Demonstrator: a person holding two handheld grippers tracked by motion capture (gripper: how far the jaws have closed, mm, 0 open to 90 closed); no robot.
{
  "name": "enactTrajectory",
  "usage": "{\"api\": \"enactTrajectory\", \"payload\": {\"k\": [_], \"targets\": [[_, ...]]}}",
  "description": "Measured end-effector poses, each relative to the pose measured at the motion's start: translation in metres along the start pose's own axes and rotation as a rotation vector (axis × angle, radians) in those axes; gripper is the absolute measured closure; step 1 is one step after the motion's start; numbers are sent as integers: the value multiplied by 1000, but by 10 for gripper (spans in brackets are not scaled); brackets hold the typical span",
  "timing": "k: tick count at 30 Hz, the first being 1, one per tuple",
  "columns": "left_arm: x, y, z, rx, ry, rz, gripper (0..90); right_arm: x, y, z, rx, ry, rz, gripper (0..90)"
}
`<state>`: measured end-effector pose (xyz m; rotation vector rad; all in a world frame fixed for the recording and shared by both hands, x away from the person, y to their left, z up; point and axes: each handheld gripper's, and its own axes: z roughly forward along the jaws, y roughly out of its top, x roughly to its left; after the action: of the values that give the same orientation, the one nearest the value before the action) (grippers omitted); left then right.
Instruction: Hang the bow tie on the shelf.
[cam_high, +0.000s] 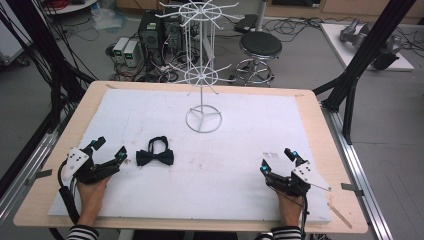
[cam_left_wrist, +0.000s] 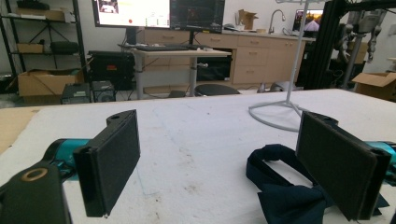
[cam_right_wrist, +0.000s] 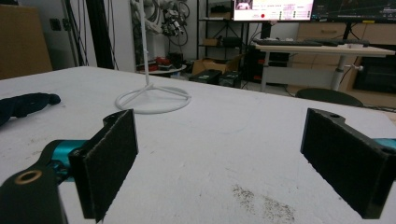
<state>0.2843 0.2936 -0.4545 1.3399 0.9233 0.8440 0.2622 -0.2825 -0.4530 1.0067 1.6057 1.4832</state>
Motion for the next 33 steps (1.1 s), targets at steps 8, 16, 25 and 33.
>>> {"api": "enactTrajectory", "payload": {"k": [8, 16, 25, 33], "targets": [[0, 0, 0, 7, 3, 7, 144, 0, 0, 0, 0, 0, 0, 102], [0, 0, 1, 11, 7, 4, 144, 0, 0, 0, 2, -5, -4, 102], [1, 1, 1, 14, 5, -3, 145, 1, 0, 0, 8, -4, -6, 102], [2, 3, 6, 70, 22, -19, 144, 1, 0, 1, 6, -6, -14, 102]]}}
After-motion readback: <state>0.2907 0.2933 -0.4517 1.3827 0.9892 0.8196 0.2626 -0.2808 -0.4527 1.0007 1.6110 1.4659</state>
